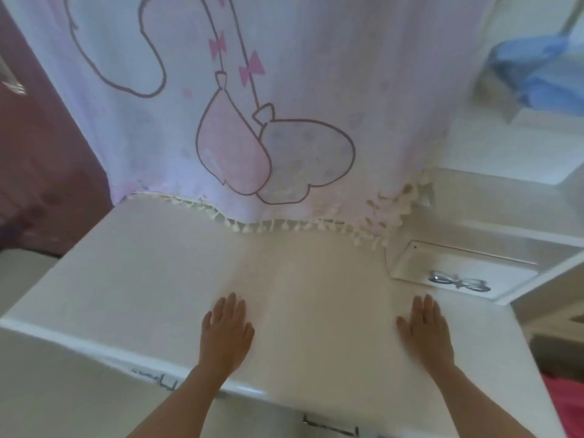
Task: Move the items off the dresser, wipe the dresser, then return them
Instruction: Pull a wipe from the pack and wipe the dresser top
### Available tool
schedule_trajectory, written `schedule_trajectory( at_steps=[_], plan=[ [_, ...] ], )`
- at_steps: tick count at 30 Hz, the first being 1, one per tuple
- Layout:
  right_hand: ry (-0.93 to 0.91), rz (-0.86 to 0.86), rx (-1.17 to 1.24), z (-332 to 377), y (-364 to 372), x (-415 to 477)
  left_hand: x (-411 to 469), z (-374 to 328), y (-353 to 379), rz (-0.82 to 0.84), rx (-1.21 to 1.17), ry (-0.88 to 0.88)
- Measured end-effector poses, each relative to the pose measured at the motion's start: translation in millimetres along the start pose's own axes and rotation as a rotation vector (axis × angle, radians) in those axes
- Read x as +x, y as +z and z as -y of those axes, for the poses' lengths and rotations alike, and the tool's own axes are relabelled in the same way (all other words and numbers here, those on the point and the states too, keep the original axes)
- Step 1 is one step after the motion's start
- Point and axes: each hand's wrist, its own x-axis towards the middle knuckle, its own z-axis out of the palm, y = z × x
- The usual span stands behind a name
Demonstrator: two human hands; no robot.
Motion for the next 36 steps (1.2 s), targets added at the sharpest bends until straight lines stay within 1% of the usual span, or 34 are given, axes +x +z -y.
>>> schedule_trajectory(
  at_steps=[1, 3, 6, 8, 9, 10, 11, 13, 14, 16, 17, 18, 19, 20, 22, 24, 26, 28, 29, 32, 36],
  plan=[
    [0.0, 0.018, 0.023, -16, 1, -1, 0, -14, 2, -0.018, 0.009, 0.0],
    [0.034, -0.024, 0.075, -43, 1, -4, -1, -39, 2, -0.018, 0.021, -0.002],
    [0.139, -0.083, 0.102, -71, 0, -18, -5, -70, 6, -0.005, 0.014, 0.018],
    [0.212, -0.138, 0.18, -84, 3, -27, -8, -85, 11, -0.045, 0.004, 0.009],
    [0.245, -0.142, 0.191, -89, 5, -31, -12, -91, 15, -0.054, -0.009, 0.016],
    [0.272, -0.094, 0.236, -94, 9, -35, -18, -97, 16, -0.068, -0.007, 0.029],
    [0.253, -0.033, 0.291, -99, 13, -38, -26, -102, 15, -0.056, -0.022, 0.027],
    [0.201, 0.002, 0.331, -104, 22, -47, -42, -110, 10, -0.031, -0.083, 0.017],
    [0.195, -0.001, 0.331, -104, 23, -52, -47, -110, 14, -0.058, -0.031, 0.006],
    [0.228, -0.059, 0.368, -98, 19, -67, -61, -107, 20, -0.068, -0.033, 0.004],
    [0.249, -0.105, 0.378, -95, 18, -76, -68, -102, 23, -0.048, -0.051, 0.005],
    [0.258, -0.143, 0.389, -90, 17, -85, -75, -95, 27, -0.016, -0.018, 0.018],
    [0.232, -0.179, 0.409, -81, 20, -93, -82, -85, 26, -0.001, 0.008, 0.007],
    [0.172, -0.189, 0.423, -70, 26, -99, -85, -78, 23, -0.013, 0.03, -0.006],
    [-0.043, -0.099, 0.443, -36, 36, -107, -90, -63, 13, -0.071, 0.038, -0.045],
    [-0.264, -0.037, 0.436, 13, 40, -115, -99, -45, -6, -0.124, -0.008, -0.076],
    [-0.458, 0.02, 0.425, 69, 40, -124, -114, -25, -34, -0.174, -0.073, -0.171],
    [-0.583, 0.059, 0.448, 124, 17, -147, -130, 5, -58, -0.221, -0.031, -0.298],
    [-0.637, 0.038, 0.5, 153, 3, -156, -140, 24, -70, -0.221, -0.051, -0.368],
    [-0.846, 0.096, 0.48, 235, -43, -187, -184, 79, -100, -0.331, -0.112, -0.535],
    [-1.135, 0.171, 0.456, 338, -88, -242, -267, 149, -126, -0.436, -0.15, -0.77]
  ],
)
